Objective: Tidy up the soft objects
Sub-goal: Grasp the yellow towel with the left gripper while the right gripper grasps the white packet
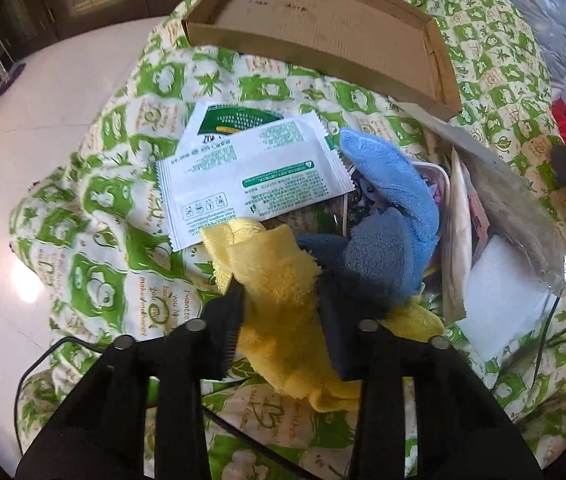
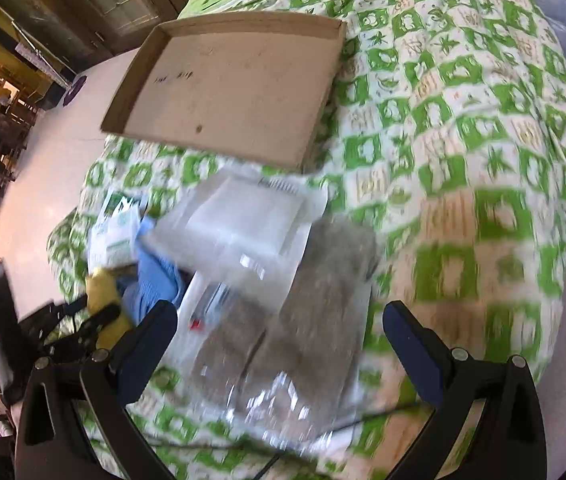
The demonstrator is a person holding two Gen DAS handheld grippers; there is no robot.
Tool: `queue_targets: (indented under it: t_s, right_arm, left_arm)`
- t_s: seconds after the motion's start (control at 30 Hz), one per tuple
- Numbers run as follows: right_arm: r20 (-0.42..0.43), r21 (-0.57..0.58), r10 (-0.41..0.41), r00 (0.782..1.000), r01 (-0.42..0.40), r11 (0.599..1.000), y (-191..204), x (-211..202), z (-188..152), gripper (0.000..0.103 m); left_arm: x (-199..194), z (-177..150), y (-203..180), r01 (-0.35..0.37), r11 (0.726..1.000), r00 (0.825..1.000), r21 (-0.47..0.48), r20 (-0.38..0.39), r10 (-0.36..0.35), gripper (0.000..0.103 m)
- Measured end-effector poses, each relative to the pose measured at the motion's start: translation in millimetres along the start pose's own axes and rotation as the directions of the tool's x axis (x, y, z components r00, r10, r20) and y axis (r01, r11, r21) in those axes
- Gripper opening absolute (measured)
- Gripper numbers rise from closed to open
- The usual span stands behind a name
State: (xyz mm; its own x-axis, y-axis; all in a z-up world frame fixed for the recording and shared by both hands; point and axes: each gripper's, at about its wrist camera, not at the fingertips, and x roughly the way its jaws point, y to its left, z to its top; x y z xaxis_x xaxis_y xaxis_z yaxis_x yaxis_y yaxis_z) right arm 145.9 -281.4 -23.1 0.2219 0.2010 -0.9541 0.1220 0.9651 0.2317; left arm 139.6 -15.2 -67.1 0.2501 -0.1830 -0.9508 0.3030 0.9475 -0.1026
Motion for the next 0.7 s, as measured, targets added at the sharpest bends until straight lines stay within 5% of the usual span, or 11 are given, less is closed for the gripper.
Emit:
queue_targets:
  t_s: [0.13, 0.33, 0.53, 0.67, 0.7]
  right_arm:
    - [-0.112, 0.000, 0.064, 0.992, -0.065, 0.998, 3, 19, 12, 0.094]
    - [-0.146, -0.207, 0.029, 0.989, -0.060, 0.977, 35, 25, 2, 0.094]
    - [-0.086, -0.383, -0.113, 0.990, 0.072, 0.921, 55, 48, 2, 0.094]
    - [-0.090, -0.382, -0.134, 0.987, 0.090, 0.920, 52, 68, 16, 0.058]
    - [-0.099, -0.371, -0.123, 0.987, 0.078, 0.925, 50, 71, 19, 0.057]
  left_arm:
    - [-9, 2, 4, -0.001, 1.000, 1.000, -0.014, -0.001, 0.000, 0.020]
    - [-8, 13, 4, -0.003, 1.000, 1.000, -0.014, -0.031, 0.003, 0.015]
    - [-5, 16, 0, -0.015, 1.000, 0.998, -0.004, -0.062, 0.015, 0.016]
    - [-9, 12, 3, -0.023, 1.000, 0.997, -0.016, -0.079, 0.022, 0.027]
    - [-10, 11, 3, -0.027, 1.000, 0.996, -0.017, -0.081, 0.025, 0.029]
